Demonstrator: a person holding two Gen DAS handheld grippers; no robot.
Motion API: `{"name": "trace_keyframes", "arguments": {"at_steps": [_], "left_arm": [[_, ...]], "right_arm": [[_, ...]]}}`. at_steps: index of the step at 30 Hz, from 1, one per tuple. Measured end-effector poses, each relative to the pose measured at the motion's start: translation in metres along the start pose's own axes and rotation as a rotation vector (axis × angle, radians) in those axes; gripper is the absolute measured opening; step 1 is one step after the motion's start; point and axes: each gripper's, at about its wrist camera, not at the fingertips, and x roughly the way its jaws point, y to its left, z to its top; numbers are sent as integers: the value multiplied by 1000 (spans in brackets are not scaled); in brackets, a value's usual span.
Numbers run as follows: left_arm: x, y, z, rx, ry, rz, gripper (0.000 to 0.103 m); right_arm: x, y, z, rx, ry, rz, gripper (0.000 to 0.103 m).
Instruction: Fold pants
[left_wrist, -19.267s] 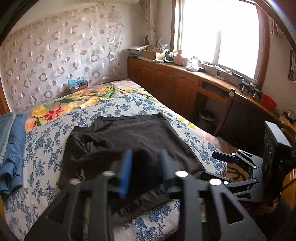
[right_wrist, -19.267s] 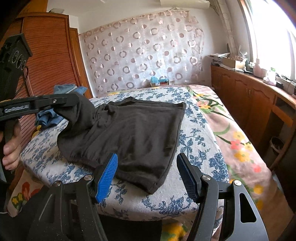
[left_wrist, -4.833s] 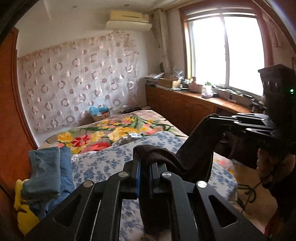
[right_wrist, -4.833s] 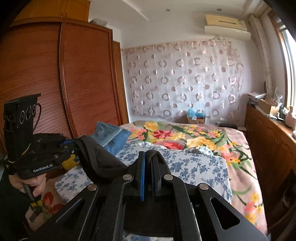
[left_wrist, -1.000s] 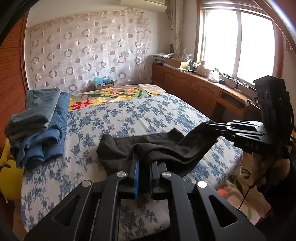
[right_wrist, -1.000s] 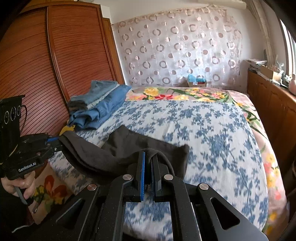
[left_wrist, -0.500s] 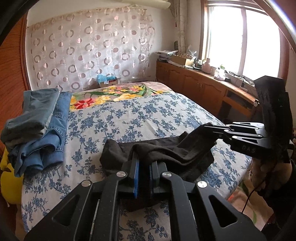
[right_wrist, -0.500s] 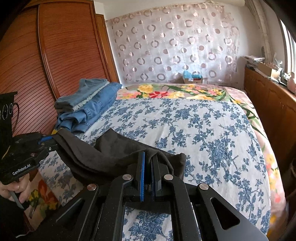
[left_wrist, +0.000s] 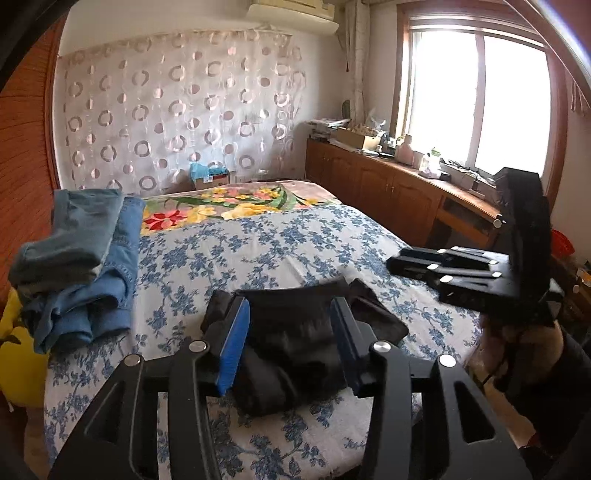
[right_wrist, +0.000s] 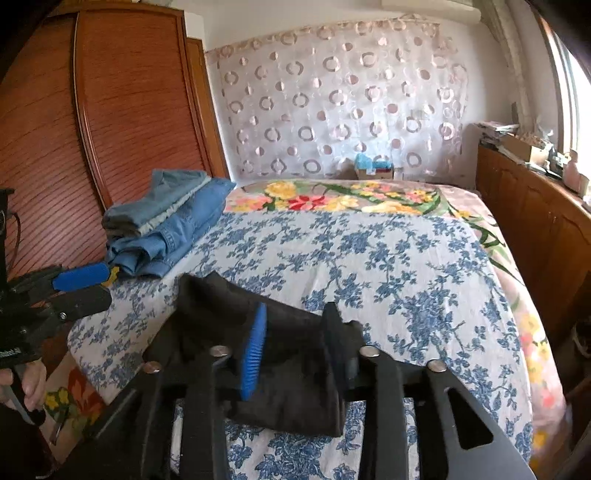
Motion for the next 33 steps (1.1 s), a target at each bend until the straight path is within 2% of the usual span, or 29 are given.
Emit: {"name": "trace_keyframes", "arguments": {"at_steps": [5,10,19,27,29,32,33], "left_arm": [[3,12,-24,-20,43,11,47],[14,25,-45,-37,100,28,47],[46,28,-64,-41,190,47,44],[60,30,-69,-47,218,52,39],[60,30,-69,-51,220,34,28],[62,28,-69,-45,225,20,15],[62,28,-68,-41,224,19,12]], "right_arm": [[-19,-7,-13,1,-21,9,43],[-22,-13,-33,-27,23,-18,43],[17,-34,-46,51,151,23,43],[36,-27,-49,28,210,12,42],[39,-27,-50,24,218,13,31],[43,-28,-53,23,226,15,23],[45,-28,-54,26,227,18,17]]}}
